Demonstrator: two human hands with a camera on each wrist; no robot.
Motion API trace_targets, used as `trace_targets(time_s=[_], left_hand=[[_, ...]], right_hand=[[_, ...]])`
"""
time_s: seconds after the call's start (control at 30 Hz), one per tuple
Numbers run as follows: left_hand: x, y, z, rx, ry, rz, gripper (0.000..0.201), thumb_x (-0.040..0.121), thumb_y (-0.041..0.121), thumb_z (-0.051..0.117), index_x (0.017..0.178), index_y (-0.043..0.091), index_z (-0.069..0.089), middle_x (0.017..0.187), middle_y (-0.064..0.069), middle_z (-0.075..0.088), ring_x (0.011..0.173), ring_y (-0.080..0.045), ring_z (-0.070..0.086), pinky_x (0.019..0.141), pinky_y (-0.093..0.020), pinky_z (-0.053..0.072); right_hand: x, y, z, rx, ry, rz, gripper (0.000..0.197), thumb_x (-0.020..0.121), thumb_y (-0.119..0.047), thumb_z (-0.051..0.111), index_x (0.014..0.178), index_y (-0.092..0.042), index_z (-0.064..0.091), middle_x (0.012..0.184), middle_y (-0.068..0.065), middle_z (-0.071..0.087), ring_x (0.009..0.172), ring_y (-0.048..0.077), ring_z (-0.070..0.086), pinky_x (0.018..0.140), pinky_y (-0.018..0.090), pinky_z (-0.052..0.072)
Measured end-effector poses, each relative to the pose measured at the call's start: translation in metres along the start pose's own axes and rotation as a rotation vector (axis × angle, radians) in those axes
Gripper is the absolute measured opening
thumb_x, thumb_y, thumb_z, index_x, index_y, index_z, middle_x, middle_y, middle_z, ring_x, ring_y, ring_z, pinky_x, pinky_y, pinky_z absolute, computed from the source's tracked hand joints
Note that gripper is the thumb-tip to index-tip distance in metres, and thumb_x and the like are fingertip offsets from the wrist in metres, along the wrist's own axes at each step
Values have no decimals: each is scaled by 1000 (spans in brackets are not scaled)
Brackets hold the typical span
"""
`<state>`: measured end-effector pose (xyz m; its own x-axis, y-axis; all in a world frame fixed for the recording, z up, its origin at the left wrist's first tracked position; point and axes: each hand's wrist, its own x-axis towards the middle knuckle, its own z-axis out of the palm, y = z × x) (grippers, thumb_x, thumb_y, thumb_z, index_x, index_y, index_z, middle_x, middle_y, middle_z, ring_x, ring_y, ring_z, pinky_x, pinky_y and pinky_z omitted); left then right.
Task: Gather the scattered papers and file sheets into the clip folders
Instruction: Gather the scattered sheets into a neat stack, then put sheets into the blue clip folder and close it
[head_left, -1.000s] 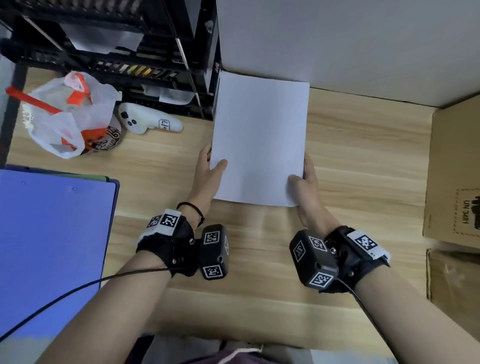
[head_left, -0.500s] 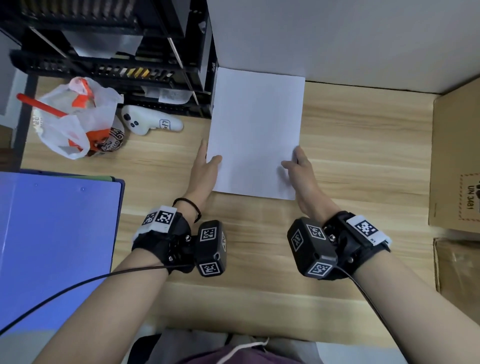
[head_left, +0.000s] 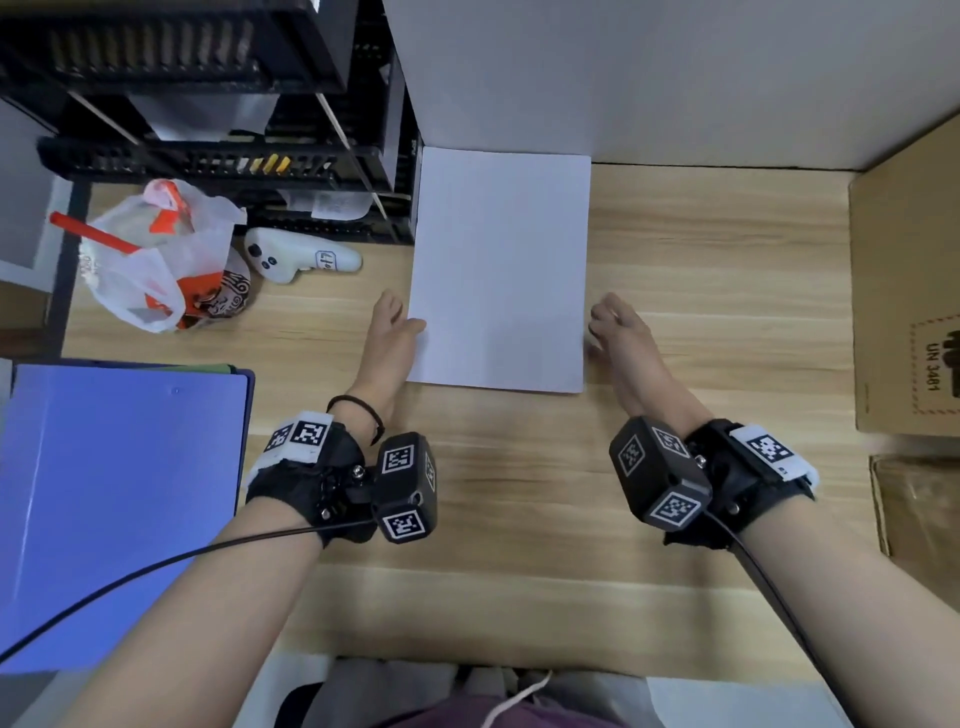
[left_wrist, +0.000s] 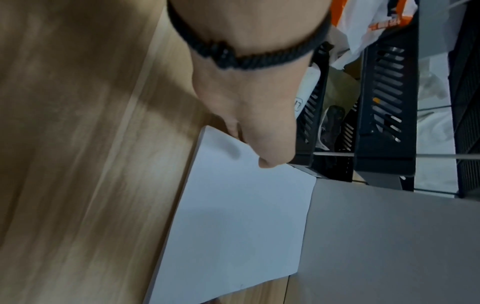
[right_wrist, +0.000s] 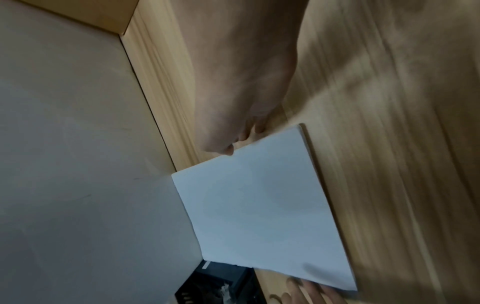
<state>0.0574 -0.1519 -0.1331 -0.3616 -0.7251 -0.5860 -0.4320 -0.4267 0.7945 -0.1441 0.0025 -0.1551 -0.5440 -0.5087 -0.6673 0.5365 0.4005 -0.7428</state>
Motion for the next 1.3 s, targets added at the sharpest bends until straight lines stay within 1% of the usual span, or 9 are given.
trace_targets(time_s=[0.07,0.17,0.27,0.63,0.73,0.9,1.1,1.2,1.3], left_hand=[[-5,-11,-7,-14,51,0,25,94,5,44,110,24,50,107,6,47,108,-12,41,95,-20,32],[-16,-30,-23,-8,140,-39,44,94,9,47,138,13,44,132,2,50,121,-12,48,104,-27,39],[-30,-54,-46,-50,152,-70,34,94,9,48,128,11,54,103,-1,62,92,-14,58,77,-26,46],[-94,-109,-234,-12,174,1,18,92,7,55,103,20,62,82,-5,60,64,-15,52,55,-20,43],[-109,-127,-302,61,430,62,29,87,2,58,112,14,62,96,-1,61,89,-19,58,71,-12,45],[-122,-162,-382,327,608,-95,69,70,30,69,136,16,50,136,-9,51,129,-30,44,109,-38,33],[-138,-173,-385,222,633,-61,60,62,56,71,106,16,64,99,-1,67,88,-21,63,79,-38,53],[-145,-166,-370,139,584,-47,44,73,53,73,76,12,58,67,2,57,57,-9,53,58,-30,39],[-147,-166,-349,171,512,-9,49,73,57,72,85,12,56,77,1,60,67,-18,56,62,-34,39]], right_hand=[[-9,8,-8,-4,142,7,26,90,-4,52,99,-28,52,86,-9,54,73,5,51,64,20,41],[-34,24,-16,-23,251,95,29,95,2,42,121,-8,50,80,4,59,61,13,56,50,21,45],[-64,45,-10,-24,242,190,27,97,4,32,117,-5,48,76,10,58,46,15,57,44,19,45],[-130,117,162,-212,-73,297,22,102,-7,32,102,-10,54,91,10,68,75,28,67,66,35,58],[-142,132,226,-254,-163,281,24,100,-5,31,111,-7,53,92,10,69,75,27,67,64,32,59],[-168,154,307,-268,-310,192,24,97,1,40,117,-3,53,94,9,64,76,23,65,75,33,59],[-181,161,326,-301,-265,158,17,96,-1,46,109,-12,44,90,2,58,77,19,60,73,29,50],[-183,163,309,-309,-232,181,18,97,-2,47,112,-11,45,91,1,58,79,16,60,76,30,49],[-185,166,284,-285,-182,197,18,96,-2,46,112,-12,46,89,1,59,75,14,59,73,26,49]])
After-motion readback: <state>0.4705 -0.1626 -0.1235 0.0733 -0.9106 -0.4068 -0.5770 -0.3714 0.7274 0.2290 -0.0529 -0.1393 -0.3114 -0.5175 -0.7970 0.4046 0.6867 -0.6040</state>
